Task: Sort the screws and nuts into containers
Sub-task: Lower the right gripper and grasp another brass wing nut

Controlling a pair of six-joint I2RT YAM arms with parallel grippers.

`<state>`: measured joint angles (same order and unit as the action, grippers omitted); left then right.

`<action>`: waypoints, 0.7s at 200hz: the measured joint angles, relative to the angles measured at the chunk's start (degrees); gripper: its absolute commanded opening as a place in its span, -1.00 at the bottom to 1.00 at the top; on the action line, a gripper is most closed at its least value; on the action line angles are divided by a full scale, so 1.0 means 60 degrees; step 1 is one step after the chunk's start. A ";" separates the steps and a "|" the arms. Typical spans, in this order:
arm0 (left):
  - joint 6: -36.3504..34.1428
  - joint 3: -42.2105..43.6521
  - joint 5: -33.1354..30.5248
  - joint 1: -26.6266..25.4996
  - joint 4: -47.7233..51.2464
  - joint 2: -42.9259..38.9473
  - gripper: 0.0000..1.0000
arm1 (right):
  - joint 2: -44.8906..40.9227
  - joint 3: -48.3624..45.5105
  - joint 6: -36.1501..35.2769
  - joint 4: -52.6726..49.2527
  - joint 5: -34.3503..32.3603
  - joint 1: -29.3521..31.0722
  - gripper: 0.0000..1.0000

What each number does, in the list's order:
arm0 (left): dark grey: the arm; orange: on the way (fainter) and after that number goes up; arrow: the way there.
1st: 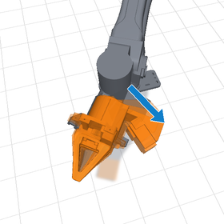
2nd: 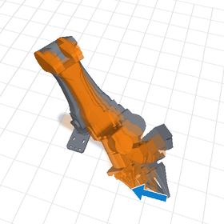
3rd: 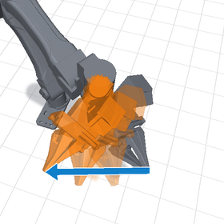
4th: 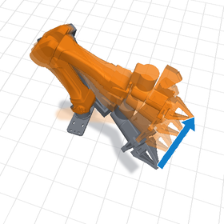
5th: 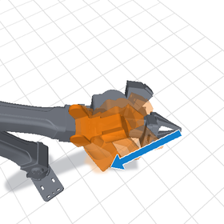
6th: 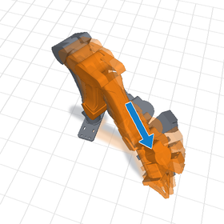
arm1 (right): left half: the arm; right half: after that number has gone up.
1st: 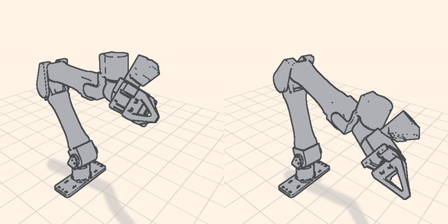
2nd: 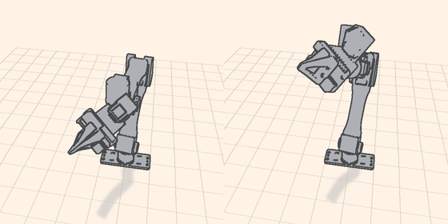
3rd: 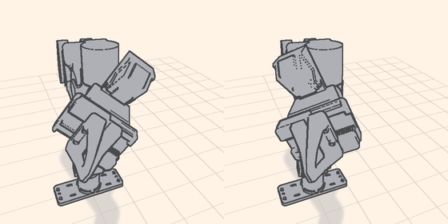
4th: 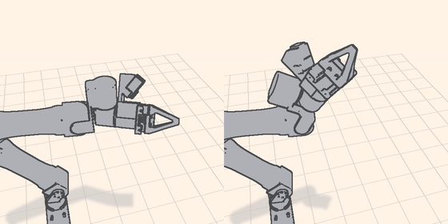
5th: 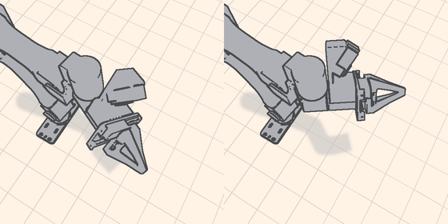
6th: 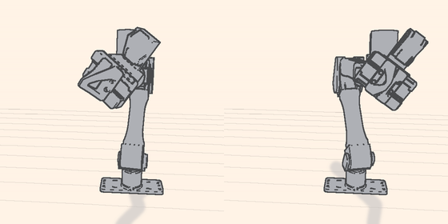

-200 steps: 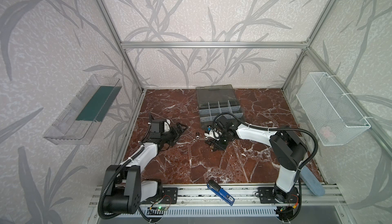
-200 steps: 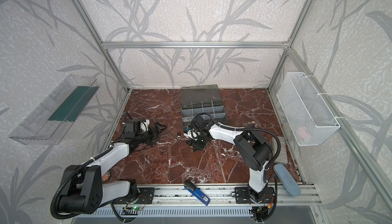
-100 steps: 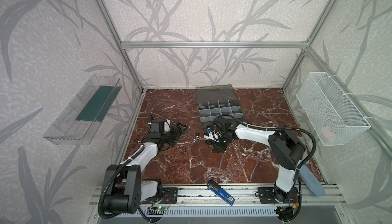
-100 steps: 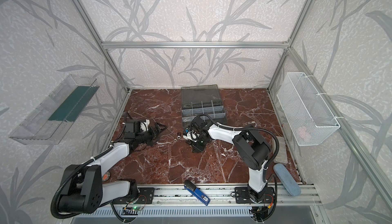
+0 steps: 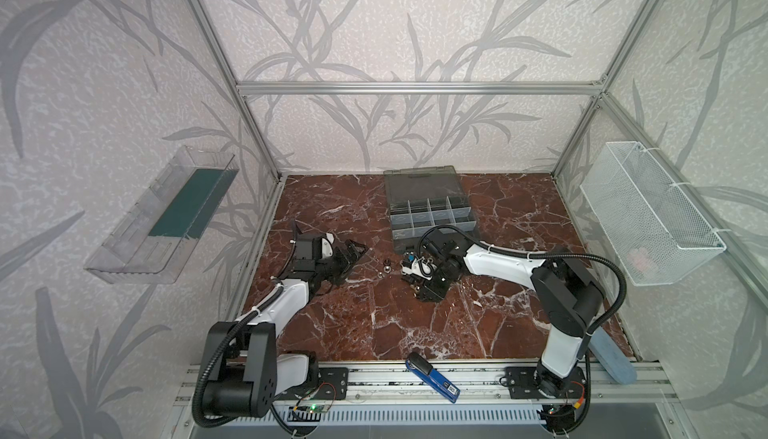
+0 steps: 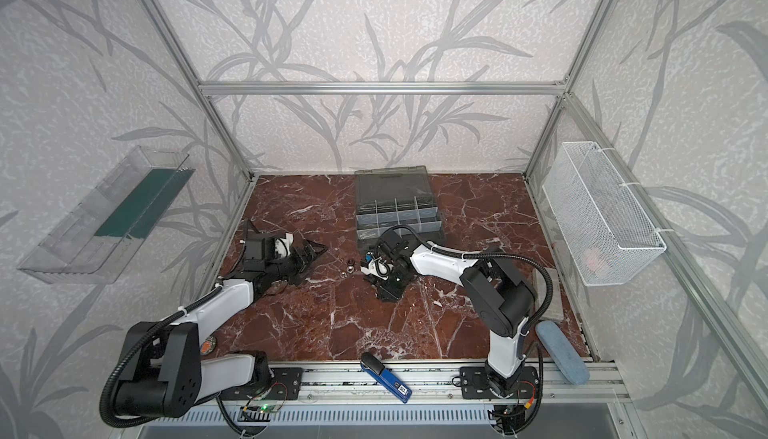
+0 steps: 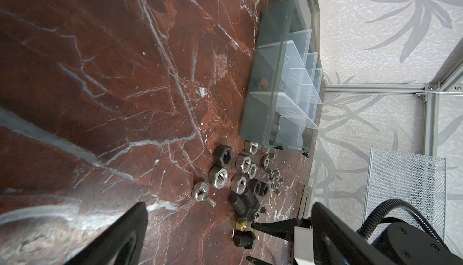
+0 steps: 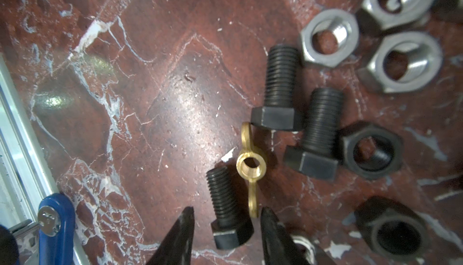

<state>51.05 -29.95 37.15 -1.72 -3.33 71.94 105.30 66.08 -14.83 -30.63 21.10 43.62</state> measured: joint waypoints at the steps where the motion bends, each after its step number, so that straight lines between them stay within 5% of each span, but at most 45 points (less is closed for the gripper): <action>1: 0.0000 0.0000 0.0000 0.0000 0.0000 0.0000 0.99 | 0.0000 0.0004 0.0004 0.0004 0.0000 -0.0007 -0.09; 140: 0.0000 0.0000 0.0004 0.0000 -0.0033 0.0051 0.99 | 0.0331 0.0244 0.0033 0.0324 0.0146 -0.0448 -0.26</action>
<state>51.05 -29.95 37.17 -1.72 -3.53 72.25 107.28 67.55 -14.63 -28.69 21.98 40.93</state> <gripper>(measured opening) 0.995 0.371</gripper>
